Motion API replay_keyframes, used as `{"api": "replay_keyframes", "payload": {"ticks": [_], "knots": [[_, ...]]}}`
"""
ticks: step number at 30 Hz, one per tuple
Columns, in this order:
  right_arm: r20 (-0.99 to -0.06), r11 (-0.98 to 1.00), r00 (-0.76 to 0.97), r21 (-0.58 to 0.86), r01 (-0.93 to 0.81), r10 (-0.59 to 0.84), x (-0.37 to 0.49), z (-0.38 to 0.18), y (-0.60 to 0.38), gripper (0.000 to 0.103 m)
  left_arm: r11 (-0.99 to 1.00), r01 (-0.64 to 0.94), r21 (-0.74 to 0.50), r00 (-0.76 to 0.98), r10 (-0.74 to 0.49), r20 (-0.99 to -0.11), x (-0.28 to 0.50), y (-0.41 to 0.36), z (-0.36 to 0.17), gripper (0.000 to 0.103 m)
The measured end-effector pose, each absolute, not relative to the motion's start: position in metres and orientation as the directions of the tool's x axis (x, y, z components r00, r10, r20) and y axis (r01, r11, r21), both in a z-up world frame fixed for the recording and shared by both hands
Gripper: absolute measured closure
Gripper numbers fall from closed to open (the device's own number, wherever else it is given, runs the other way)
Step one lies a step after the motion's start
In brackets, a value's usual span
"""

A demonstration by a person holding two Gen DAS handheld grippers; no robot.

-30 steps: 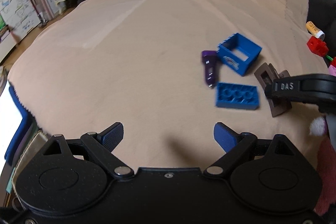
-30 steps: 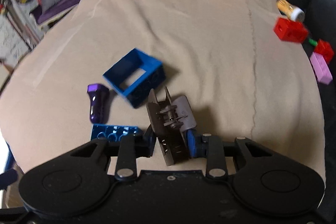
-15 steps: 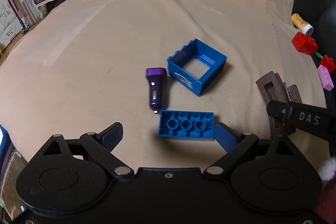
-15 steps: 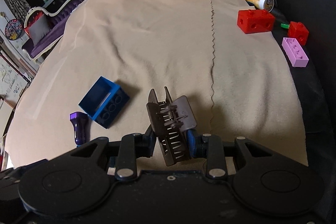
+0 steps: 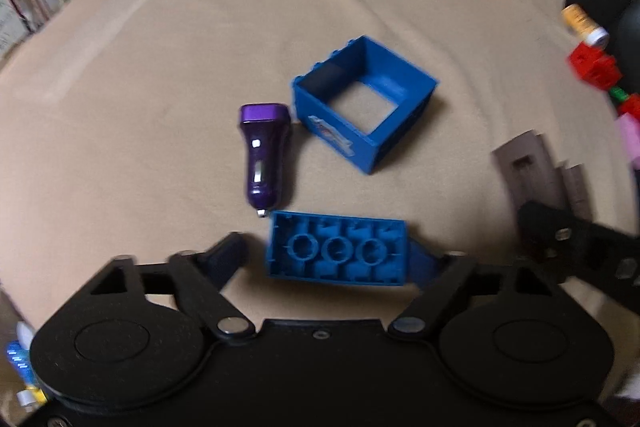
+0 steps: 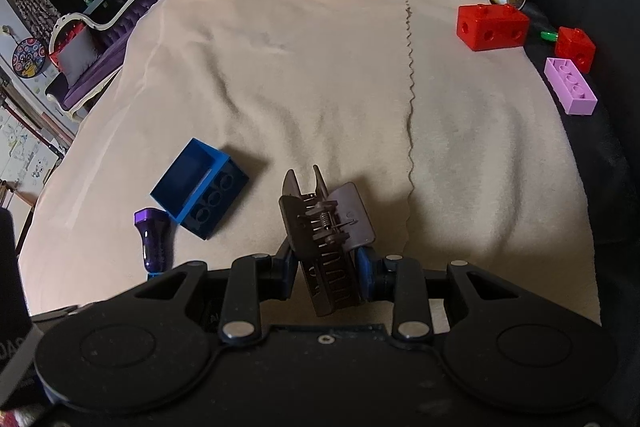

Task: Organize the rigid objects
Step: 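Grasp the blue Duplo brick with the left gripper while the right gripper holds the clip, then carry the blue brick and hair clip into the basket and open both grippers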

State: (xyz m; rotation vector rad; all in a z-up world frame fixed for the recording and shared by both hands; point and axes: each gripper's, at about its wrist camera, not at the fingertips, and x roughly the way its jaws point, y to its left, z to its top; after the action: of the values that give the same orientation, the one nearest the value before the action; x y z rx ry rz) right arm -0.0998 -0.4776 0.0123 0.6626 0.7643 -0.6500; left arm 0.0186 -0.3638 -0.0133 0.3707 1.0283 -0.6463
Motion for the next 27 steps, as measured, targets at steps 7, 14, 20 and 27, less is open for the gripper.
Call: {"api": "replay_keyframes", "payload": {"ticks": [7, 14, 20, 27], "knots": [[-0.78, 0.638, 0.558, 0.28, 0.717, -0.285, -0.098, 0.018, -0.467, 0.073, 0.797, 0.599, -0.082, 0.346, -0.349, -0.871, 0.026, -0.331, 0.004, 0.044], [-0.768, 0.693, 0.58, 0.263, 0.671, -0.271, -0.085, 0.034, -0.442, 0.073, 0.856, 0.516, -0.034, 0.437, -0.297, -0.849, 0.025, -0.269, 0.028, 0.044], [-0.763, 0.775, 0.605, 0.234, 0.587, -0.228, -0.06, 0.051, -0.399, 0.073, 0.921, 0.389, -0.035, 0.481, -0.235, -0.844, 0.037, -0.201, 0.042, 0.044], [-0.764, 0.884, 0.635, 0.217, 0.415, -0.111, -0.019, 0.067, -0.319, 0.073, 0.986, 0.166, 0.001, 0.545, -0.091, -0.833, 0.044, -0.102, 0.045, 0.044]]}}
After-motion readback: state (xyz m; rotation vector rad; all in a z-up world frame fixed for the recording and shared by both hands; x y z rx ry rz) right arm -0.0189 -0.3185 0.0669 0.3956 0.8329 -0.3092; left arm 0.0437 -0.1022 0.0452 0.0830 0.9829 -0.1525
